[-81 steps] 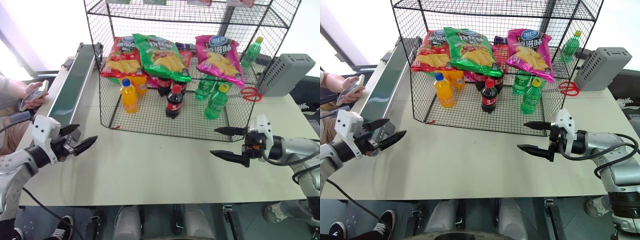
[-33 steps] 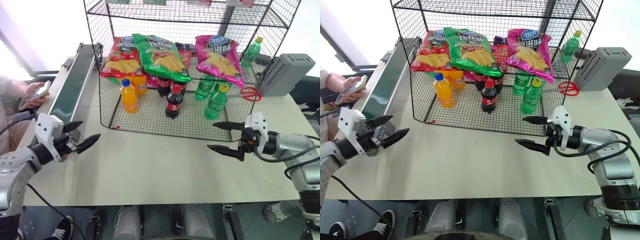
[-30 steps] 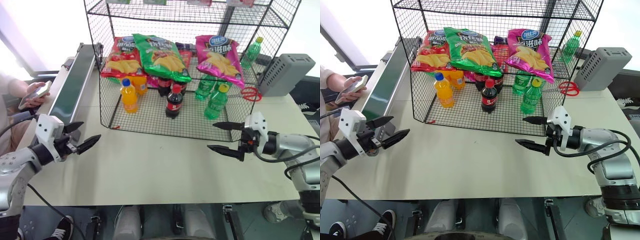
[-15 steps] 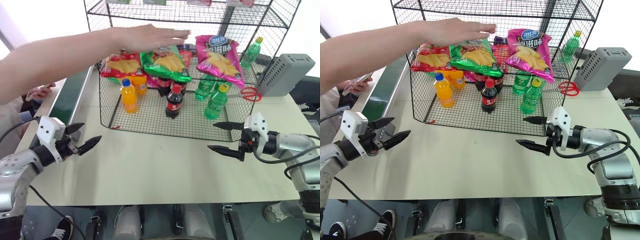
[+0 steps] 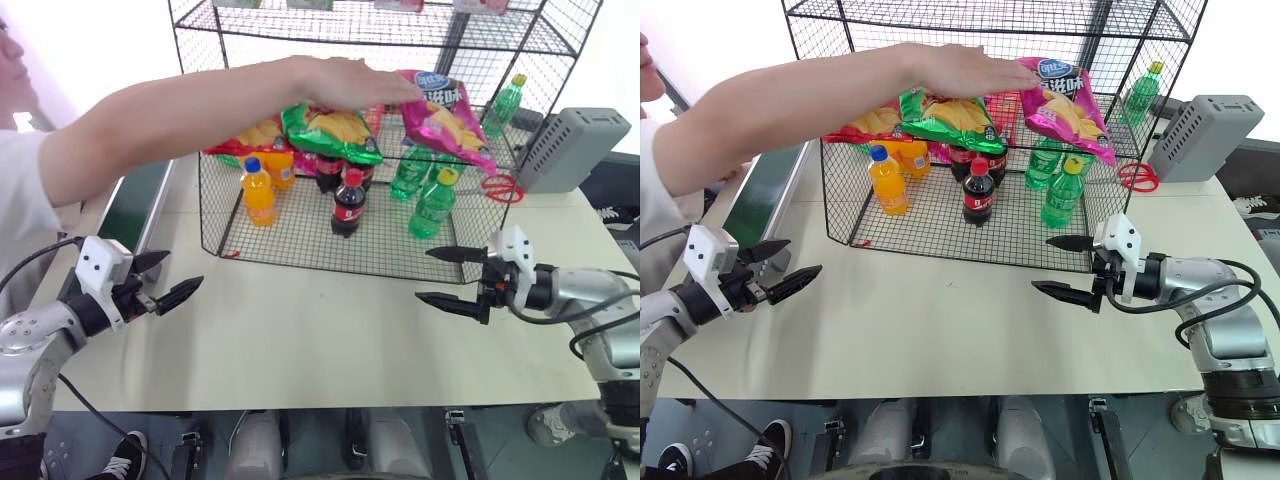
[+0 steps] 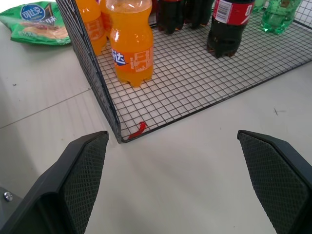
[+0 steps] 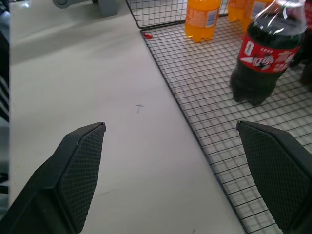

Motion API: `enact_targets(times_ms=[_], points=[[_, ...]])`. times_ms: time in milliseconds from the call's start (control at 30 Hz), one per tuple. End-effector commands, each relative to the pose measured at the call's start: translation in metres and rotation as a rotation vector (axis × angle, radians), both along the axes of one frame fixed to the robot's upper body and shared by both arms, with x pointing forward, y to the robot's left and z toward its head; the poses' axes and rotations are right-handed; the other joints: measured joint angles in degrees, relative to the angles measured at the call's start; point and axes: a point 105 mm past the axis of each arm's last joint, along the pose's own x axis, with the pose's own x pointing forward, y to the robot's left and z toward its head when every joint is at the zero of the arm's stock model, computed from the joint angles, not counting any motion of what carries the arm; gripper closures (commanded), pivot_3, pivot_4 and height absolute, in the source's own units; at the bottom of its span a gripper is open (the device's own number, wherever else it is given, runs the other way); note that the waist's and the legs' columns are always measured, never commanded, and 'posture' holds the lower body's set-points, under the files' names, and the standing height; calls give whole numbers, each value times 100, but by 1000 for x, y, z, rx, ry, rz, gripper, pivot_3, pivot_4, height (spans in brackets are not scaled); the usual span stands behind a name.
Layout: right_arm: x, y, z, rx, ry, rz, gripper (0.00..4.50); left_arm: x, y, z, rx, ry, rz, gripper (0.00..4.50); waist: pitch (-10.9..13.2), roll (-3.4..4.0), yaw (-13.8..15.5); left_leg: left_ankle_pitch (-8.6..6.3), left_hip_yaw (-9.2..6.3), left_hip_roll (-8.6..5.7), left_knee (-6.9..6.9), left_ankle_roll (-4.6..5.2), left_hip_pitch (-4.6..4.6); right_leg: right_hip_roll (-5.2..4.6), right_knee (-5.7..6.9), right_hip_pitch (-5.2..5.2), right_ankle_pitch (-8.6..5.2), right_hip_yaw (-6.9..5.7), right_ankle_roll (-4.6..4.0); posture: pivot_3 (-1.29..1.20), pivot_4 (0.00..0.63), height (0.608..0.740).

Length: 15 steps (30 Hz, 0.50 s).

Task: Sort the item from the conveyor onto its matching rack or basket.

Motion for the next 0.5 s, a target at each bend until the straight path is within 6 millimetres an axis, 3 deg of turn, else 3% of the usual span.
enact_targets(times_ms=[33, 500], points=[[-1, 2, 14, 8, -33, 18, 26, 3, -1, 8, 7, -42, -8, 0, 0, 0, 0, 0, 0, 0, 0, 0, 0, 0, 0, 0, 0, 0, 0, 0, 150, 740], [1, 2, 8, -24, -43, 20, 26, 2, 0, 7, 13, -43, -3, 0, 0, 0, -2, 0, 0, 0, 0, 0, 0, 0, 1, 0, 0, 0, 0, 0, 150, 740]])
